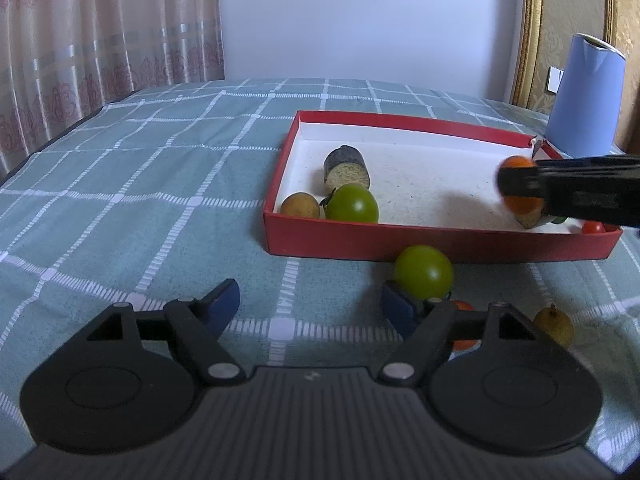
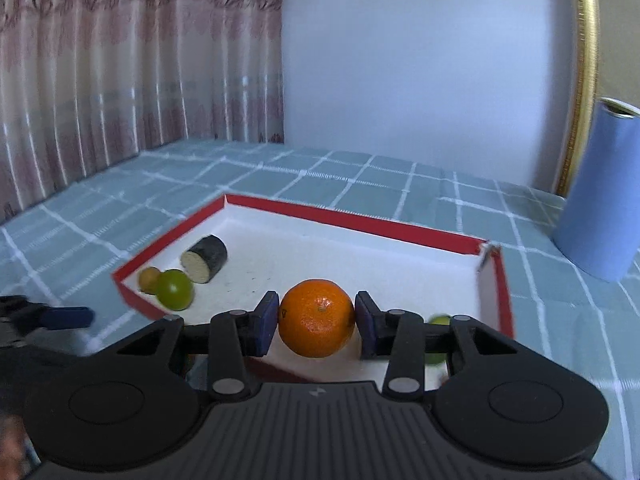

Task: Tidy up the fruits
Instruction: 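Carry the orange into the tray and open the right gripper, then grasp the red tomato beside the tray with the left gripper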

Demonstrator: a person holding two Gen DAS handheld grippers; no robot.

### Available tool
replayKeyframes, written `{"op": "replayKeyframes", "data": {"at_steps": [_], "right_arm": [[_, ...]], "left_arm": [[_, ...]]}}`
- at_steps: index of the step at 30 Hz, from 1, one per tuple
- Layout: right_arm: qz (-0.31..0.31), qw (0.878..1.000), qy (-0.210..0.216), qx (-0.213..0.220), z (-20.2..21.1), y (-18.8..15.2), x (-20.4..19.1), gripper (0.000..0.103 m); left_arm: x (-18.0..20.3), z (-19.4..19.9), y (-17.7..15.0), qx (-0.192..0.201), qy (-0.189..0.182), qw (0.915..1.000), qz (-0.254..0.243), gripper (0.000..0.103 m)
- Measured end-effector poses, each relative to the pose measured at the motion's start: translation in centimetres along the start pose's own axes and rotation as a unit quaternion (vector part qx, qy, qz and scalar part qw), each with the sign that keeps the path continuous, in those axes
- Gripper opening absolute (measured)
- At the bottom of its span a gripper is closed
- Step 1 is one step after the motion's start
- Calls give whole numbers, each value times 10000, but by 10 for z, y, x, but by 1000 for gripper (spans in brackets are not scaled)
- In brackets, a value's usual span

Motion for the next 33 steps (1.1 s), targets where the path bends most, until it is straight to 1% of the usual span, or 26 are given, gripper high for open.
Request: {"op": "replayKeyframes", "data": {"at_steps": [6, 10, 12, 16, 17, 19, 21, 22, 25, 28, 30, 31, 33], "right_arm": [[212, 9996, -90, -155, -25, -6, -10, 41], [52, 9990, -316, -323, -39, -11, -6, 41], [-34, 9990, -338, -297, -41, -11, -5, 41], [-2, 9991, -331, -282, -40, -12, -6, 42], [-78, 9993, -281, -214, -36, -11, -4, 43], [-194, 9994, -271, -22, -21, -8, 0, 51], [-210, 9988, -385, 232, 3, -6, 5, 68], [-243, 9984, -396, 319, 16, -6, 9, 70], [-227, 9979, -481, 367, 55, -13, 22, 70], [-180, 9964, -812, 186, 78, -29, 38, 70], [-258, 9940, -1057, 83, 85, -40, 51, 70], [-324, 9923, -1194, 4, 85, -46, 59, 70], [-631, 9882, -1386, -145, 83, -56, 74, 70]], "left_arm": [[-1, 0, 0, 7, -40, 10000, 61, 78], [-1, 0, 0, 9, -41, 10000, 61, 78], [-1, 0, 0, 6, -40, 10000, 58, 78], [-1, 0, 0, 4, -43, 10000, 63, 79], [-1, 0, 0, 2, -44, 10000, 62, 79], [-1, 0, -1, -2, -34, 10000, 48, 80], [0, 0, -1, -4, -34, 10000, 36, 80], [0, 0, -1, -3, -42, 10000, 30, 81], [-1, 0, -1, 6, -69, 10000, 46, 82], [-2, 1, 0, 15, -79, 9999, 79, 83], [-4, 3, 1, 75, -94, 9999, 118, 83], [-5, 7, 1, 132, -29, 9998, 133, 83], [-5, 13, 2, 171, -28, 9998, 141, 84]]}}
Point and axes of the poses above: each gripper's, at about its wrist camera, not at the fingertips, and z roughly against the way its jaws point, x to its right, y to its top, the point moved 1 cm from there along -z, roughly the way its jaws point, and after that the axes turned 14 degrees about x, right-handed, at the moved point
